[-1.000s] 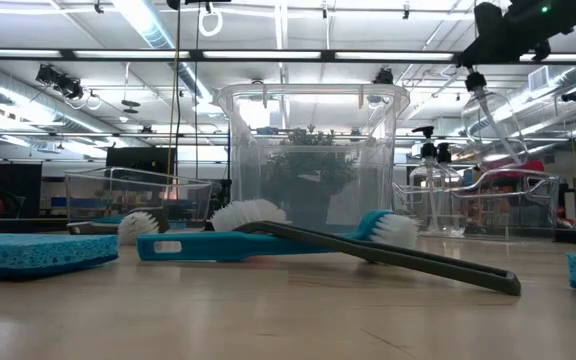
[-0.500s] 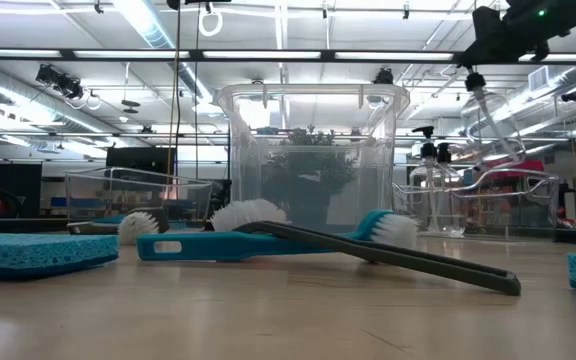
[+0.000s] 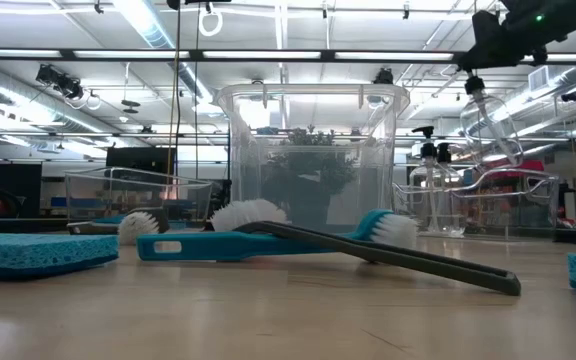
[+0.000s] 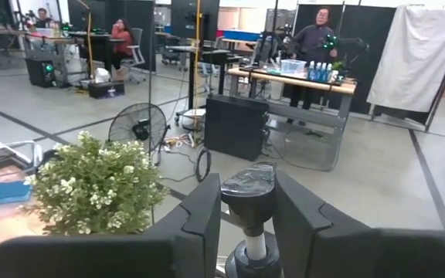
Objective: Pick & Place Kitchen Sink Supplies
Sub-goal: Put the black soap dispenser into the right transparent bin
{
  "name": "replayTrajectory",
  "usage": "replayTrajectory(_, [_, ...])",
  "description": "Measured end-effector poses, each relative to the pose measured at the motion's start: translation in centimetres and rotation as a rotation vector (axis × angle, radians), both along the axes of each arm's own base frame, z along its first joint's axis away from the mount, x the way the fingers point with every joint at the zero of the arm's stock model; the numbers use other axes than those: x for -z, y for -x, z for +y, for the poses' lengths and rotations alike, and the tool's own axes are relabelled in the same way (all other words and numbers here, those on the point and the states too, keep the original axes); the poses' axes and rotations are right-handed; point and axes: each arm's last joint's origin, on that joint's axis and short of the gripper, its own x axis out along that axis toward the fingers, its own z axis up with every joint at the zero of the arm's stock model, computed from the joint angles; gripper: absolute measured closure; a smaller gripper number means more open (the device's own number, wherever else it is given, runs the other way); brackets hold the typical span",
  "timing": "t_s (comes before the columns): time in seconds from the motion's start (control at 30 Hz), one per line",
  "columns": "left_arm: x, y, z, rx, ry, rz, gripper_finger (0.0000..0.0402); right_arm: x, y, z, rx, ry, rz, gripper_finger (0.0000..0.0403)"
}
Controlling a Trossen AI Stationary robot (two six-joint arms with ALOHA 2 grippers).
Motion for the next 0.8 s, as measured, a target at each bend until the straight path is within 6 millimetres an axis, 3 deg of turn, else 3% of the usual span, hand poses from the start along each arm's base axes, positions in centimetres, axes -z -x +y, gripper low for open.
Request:
replayTrajectory(0.23, [0.0, 0.0, 0.0, 0.0, 0.0, 0.0, 0.0136, 0.3, 0.1, -0.2, 0.021, -0.004, 0.006, 0.0311])
replayTrajectory(0.8, [0.0, 0.0, 0.0, -0.003, 0.022, -0.012, 0.0136, 5.8, 0.0, -0.5, 0.102, 0.063, -0.193, 0.0311])
